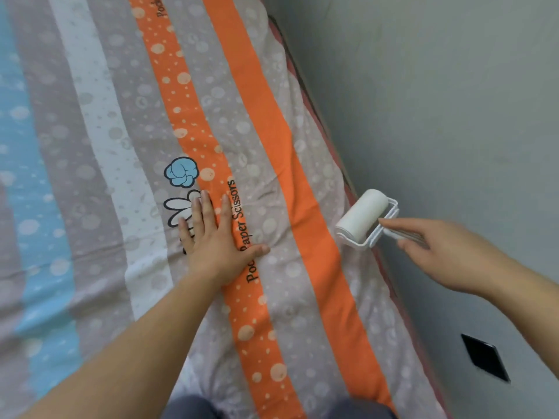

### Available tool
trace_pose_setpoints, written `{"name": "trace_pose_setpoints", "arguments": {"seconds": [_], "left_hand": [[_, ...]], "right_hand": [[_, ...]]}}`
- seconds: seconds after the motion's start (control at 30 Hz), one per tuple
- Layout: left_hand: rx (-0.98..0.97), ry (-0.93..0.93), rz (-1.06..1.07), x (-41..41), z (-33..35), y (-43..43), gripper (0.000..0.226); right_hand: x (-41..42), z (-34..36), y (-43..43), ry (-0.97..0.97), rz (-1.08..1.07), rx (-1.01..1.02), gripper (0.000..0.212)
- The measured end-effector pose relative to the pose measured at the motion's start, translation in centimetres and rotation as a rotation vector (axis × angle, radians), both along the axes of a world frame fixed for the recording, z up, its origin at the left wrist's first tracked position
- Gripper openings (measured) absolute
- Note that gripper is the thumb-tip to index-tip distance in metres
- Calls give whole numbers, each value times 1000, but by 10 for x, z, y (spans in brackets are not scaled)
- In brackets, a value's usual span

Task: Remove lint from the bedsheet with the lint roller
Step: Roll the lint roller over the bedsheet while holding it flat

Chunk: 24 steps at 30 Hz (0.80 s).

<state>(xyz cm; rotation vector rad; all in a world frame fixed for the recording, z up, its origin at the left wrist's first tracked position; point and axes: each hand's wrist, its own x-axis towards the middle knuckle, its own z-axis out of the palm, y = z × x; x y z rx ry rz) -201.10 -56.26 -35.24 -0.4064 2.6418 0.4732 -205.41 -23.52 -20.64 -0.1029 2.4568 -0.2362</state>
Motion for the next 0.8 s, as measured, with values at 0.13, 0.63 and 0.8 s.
{"name": "trace_pose_setpoints", "arguments": {"seconds": [0.13,0.63,0.8], "left_hand": [[-154,64,70,14,10,18,129],[76,-130,300,44,-16,32,163],[27,-63,301,50,-6,37,158]], "right_hand": [[-19,-4,-55,162,104,-92,45],[0,-72,-75,162,292,-4,55],[16,-57,-39,111,269,125,57]]}}
